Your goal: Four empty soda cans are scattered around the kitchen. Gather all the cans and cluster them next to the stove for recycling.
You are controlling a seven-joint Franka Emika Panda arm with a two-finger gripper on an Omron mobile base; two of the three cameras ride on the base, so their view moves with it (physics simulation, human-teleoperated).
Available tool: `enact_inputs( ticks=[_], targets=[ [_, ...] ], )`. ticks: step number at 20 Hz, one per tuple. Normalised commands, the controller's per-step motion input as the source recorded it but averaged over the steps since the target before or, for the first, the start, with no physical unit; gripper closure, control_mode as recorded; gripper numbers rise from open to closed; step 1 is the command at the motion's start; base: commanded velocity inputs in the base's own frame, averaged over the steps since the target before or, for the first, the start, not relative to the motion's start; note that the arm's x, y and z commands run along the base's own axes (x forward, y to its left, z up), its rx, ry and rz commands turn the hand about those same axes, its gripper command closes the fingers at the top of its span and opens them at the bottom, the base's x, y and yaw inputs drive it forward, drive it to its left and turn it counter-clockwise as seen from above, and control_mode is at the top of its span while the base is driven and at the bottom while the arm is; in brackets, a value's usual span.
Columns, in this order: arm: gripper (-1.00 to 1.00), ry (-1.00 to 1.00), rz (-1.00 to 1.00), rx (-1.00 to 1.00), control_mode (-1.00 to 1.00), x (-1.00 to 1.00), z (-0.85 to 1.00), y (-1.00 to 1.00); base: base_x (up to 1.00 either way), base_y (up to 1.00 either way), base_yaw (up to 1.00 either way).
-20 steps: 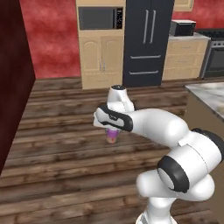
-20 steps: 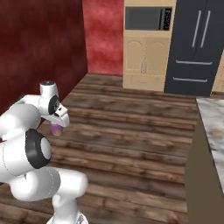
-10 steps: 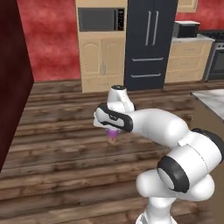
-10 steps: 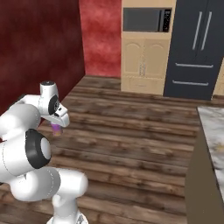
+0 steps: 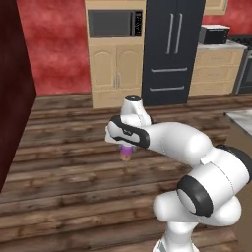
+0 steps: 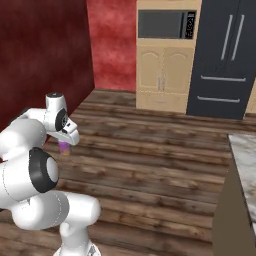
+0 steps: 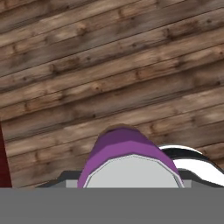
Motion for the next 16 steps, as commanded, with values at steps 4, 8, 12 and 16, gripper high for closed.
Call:
enact_inputs(
  ticks=[4,8,12,16],
  targets=[
    [1.00,0.00,0.00,0.00,1.00,0.00,0.00,0.00,0.54,-0.26,0.00],
    [1.00,0.00,0.00,0.00,1.00,0.00,0.00,0.00,0.50,-0.26,-0.01],
    [1.00,0.00,0.00,0.00,1.00,0.00,0.00,0.00,0.46,-0.27,-0.06],
    [1.00,0.00,0.00,0.00,1.00,0.00,0.00,0.00,0.43,-0.27,-0.10]
  ],
)
